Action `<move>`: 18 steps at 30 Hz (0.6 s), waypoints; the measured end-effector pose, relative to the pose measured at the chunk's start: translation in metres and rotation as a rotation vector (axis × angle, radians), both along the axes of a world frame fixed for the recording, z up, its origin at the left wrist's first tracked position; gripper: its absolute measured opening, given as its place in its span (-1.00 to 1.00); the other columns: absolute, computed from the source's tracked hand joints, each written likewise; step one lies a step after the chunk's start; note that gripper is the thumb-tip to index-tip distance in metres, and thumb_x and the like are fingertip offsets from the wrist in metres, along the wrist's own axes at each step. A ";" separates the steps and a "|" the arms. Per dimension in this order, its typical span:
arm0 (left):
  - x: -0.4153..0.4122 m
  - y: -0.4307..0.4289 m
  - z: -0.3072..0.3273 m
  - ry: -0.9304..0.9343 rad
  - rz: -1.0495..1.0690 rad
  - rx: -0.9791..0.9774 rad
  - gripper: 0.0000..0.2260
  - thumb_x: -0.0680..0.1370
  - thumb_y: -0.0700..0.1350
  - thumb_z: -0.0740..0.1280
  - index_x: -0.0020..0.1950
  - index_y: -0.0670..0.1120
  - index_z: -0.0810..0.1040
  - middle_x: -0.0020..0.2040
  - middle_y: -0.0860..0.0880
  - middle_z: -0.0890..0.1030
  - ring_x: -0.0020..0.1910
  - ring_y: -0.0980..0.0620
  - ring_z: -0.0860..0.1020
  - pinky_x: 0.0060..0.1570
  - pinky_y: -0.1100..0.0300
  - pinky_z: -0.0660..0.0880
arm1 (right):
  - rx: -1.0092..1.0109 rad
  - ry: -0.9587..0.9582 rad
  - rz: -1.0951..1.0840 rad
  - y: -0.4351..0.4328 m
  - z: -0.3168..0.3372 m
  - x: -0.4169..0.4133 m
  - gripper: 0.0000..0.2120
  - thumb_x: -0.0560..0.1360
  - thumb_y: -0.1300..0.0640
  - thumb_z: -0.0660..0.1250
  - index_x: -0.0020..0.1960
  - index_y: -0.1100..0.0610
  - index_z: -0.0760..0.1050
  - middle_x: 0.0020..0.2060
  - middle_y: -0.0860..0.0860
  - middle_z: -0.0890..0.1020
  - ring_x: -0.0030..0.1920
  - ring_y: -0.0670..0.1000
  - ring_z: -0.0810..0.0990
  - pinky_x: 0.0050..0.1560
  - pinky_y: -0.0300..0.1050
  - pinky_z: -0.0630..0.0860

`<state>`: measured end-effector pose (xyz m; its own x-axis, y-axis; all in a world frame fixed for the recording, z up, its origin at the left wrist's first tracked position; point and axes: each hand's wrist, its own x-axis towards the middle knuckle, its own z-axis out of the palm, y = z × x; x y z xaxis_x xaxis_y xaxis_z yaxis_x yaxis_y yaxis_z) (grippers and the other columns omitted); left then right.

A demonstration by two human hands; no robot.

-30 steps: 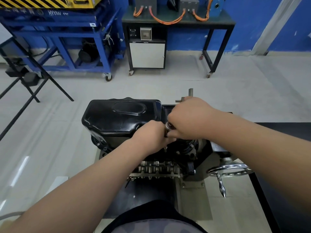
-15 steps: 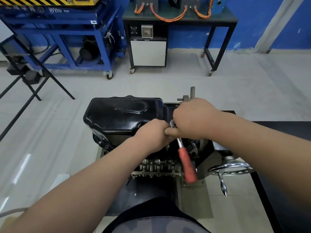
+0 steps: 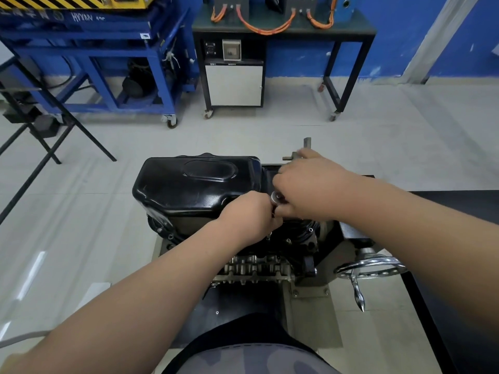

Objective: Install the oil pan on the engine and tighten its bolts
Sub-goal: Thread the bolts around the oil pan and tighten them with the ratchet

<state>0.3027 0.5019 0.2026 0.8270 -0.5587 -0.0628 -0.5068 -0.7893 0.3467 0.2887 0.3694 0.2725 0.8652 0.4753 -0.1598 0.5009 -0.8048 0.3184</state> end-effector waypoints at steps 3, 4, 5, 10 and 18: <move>-0.001 -0.003 0.000 -0.076 -0.029 0.034 -0.81 0.50 -0.03 0.21 -0.26 -0.08 0.46 -0.42 0.02 0.41 -0.38 -0.07 0.42 -0.45 0.18 0.23 | -0.013 -0.034 0.122 -0.004 0.000 0.003 -0.80 0.47 0.01 0.22 0.08 -0.01 0.45 -0.03 -0.03 0.46 0.06 0.06 0.44 0.38 0.09 0.11; -0.001 -0.003 0.001 -0.083 -0.029 0.046 -0.79 0.51 -0.02 0.20 -0.28 -0.08 0.44 -0.42 0.02 0.40 -0.39 -0.07 0.43 -0.44 0.18 0.24 | -0.021 -0.053 0.134 -0.004 0.000 0.003 -0.80 0.47 0.02 0.22 0.08 -0.01 0.46 -0.03 -0.02 0.46 0.06 0.06 0.44 0.39 0.09 0.10; -0.001 -0.002 0.001 -0.069 -0.017 0.046 -0.75 0.52 0.01 0.20 -0.33 -0.06 0.38 -0.45 0.03 0.38 -0.41 -0.07 0.43 -0.47 0.17 0.22 | -0.038 -0.071 0.140 -0.003 0.000 0.003 -0.81 0.47 -0.02 0.22 0.04 0.00 0.49 -0.05 -0.02 0.48 0.04 0.06 0.46 0.38 0.09 0.10; 0.000 0.001 0.004 0.040 -0.022 0.054 -0.68 0.51 -0.04 0.18 -0.44 -0.04 0.24 -0.48 0.01 0.33 -0.37 -0.12 0.47 -0.52 0.20 0.17 | -0.001 -0.016 -0.003 0.005 0.003 -0.004 -0.56 0.44 -0.25 0.09 -0.36 0.07 0.44 -0.34 0.00 0.53 -0.28 0.05 0.52 0.06 0.01 0.37; 0.002 0.003 -0.003 -0.048 -0.018 0.054 -0.71 0.52 0.11 0.22 -0.32 -0.03 0.39 -0.36 -0.01 0.51 -0.39 0.00 0.38 -0.42 0.18 0.25 | -0.020 -0.044 0.194 0.001 0.005 0.000 -0.73 0.47 -0.13 0.21 -0.02 0.04 0.49 -0.10 -0.01 0.51 -0.05 0.05 0.52 0.11 -0.05 0.36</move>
